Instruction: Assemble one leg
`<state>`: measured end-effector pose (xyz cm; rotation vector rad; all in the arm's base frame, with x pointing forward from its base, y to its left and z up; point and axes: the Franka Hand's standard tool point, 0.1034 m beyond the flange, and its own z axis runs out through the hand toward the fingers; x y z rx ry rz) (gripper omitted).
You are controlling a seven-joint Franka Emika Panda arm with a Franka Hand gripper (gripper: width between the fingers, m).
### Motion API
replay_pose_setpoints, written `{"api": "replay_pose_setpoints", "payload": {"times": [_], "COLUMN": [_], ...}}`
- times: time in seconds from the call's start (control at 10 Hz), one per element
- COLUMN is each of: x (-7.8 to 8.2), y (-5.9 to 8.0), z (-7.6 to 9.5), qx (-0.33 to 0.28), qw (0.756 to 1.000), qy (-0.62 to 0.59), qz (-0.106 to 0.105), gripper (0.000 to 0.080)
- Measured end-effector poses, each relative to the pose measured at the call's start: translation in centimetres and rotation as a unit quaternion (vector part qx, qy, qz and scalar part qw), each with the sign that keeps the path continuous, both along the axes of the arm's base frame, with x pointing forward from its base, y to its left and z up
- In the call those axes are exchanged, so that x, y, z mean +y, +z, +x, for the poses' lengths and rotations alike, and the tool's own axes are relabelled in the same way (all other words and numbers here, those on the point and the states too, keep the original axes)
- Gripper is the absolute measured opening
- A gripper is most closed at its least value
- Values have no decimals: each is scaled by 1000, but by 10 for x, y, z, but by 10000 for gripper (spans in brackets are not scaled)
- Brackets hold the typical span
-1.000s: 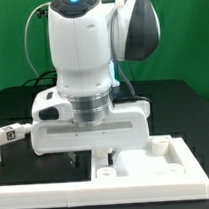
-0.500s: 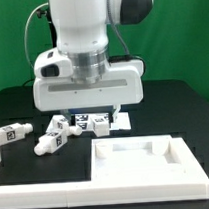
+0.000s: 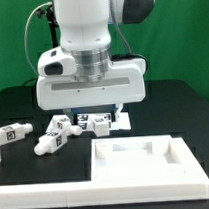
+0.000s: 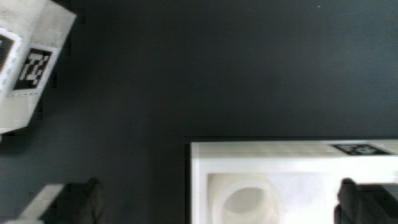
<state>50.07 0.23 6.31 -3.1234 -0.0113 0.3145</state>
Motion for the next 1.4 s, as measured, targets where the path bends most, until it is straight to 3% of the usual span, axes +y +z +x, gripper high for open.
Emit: {"api": "replay_pose_setpoints", "payload": {"times": [0.2,0.3,0.5,0.9,1.1,1.4], "x": [35,45,46,32,24,27], "y": [-4,-5,-6,-10,-9,-13], "z": [-29,-40,-41,-57,-58,-65], "qx": [-5,5,9,126,192,287], "qw": [999,999,999,985,969,946], "qy": [35,46,48,114,152,150], "qz": [-6,-8,-6,-4,11,9], "gripper": [649,649,649,649,649,649]}}
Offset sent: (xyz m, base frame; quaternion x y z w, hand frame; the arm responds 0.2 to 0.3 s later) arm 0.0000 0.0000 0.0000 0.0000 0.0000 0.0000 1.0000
